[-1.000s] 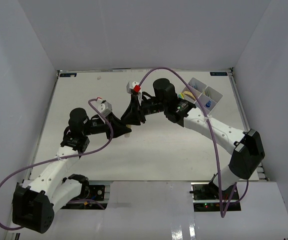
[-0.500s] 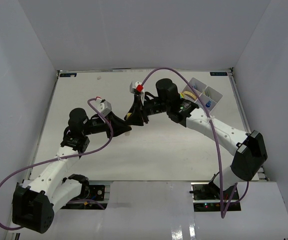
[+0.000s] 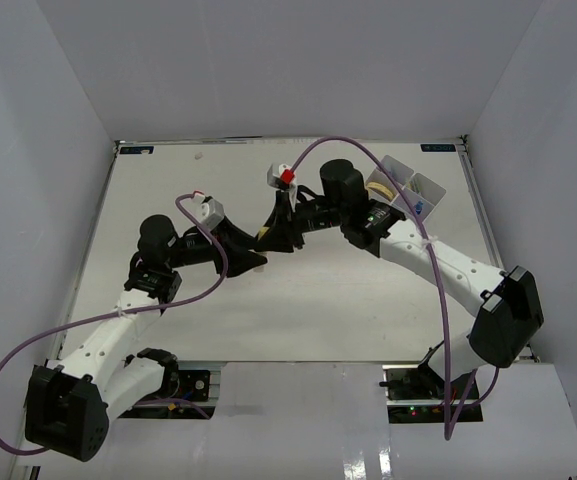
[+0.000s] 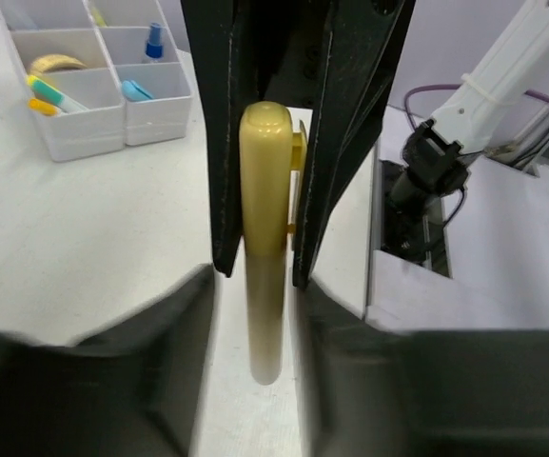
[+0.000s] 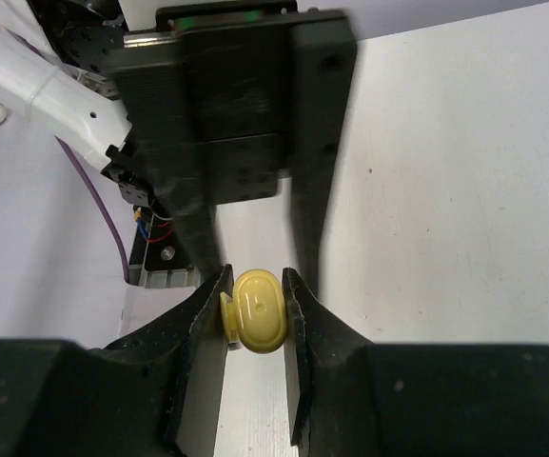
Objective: Sort the stationery into containers
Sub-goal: Place the pen in the storage box.
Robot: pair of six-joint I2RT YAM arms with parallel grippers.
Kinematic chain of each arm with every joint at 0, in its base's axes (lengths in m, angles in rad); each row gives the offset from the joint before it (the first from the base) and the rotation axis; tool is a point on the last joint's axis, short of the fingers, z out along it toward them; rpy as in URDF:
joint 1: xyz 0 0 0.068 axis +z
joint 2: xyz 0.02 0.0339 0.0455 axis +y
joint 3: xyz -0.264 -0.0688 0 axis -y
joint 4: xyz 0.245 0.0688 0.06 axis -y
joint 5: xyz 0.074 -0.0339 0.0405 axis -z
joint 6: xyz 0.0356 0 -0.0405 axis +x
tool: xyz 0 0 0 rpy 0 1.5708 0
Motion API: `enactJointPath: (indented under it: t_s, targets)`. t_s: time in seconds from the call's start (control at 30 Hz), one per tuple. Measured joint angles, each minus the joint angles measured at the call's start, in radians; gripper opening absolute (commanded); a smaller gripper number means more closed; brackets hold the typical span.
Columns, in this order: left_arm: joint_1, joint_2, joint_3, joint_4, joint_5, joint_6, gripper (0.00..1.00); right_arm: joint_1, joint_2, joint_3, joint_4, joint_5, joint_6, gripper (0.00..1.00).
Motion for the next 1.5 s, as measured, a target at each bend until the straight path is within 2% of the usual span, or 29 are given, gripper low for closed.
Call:
enactJointPath:
  t_s: [0.07,0.23,0.4,0.67,0.73,0.9,1.2,1.3,1.33,1.4,1.43,1.5]
  targets:
    - [0.002,0.001,0.001,0.001,-0.014,-0.001,0.76,-0.008,-0.006,-0.010,-0.002,-0.003,0.000,0.08]
    - [0.005,0.005,0.002,-0.016,-0.058,0.004,0.98,-0.083,-0.057,-0.075,-0.024,0.024,0.000,0.08]
    - [0.006,0.010,0.011,-0.070,-0.138,0.016,0.98,-0.253,-0.168,-0.186,-0.046,0.135,-0.005,0.08]
    - [0.006,0.037,0.064,-0.204,-0.378,0.023,0.98,-0.485,-0.331,-0.340,-0.072,0.526,-0.098,0.08]
    - [0.006,0.043,0.076,-0.242,-0.441,0.023,0.98,-0.531,-0.334,-0.352,-0.074,0.633,-0.129,0.08]
    - [0.007,0.048,0.085,-0.303,-0.569,0.023,0.98,-0.601,-0.306,-0.356,-0.069,0.781,-0.173,0.08]
    - [0.010,0.049,0.089,-0.337,-0.631,0.024,0.98,-0.644,-0.181,-0.374,0.003,0.869,-0.185,0.08]
    - [0.011,0.049,0.089,-0.343,-0.636,0.026,0.98,-0.649,-0.145,-0.398,0.034,0.875,-0.185,0.15]
    - [0.012,0.049,0.089,-0.344,-0.636,0.027,0.98,-0.649,-0.134,-0.407,0.042,0.875,-0.185,0.23]
    - [0.013,0.049,0.089,-0.346,-0.636,0.028,0.98,-0.650,-0.115,-0.418,0.045,0.877,-0.184,0.34]
    - [0.013,0.049,0.089,-0.346,-0.636,0.028,0.98,-0.650,-0.108,-0.421,0.045,0.877,-0.183,0.44]
    - [0.013,0.049,0.089,-0.346,-0.636,0.029,0.98,-0.652,-0.104,-0.424,0.045,0.879,-0.178,0.51]
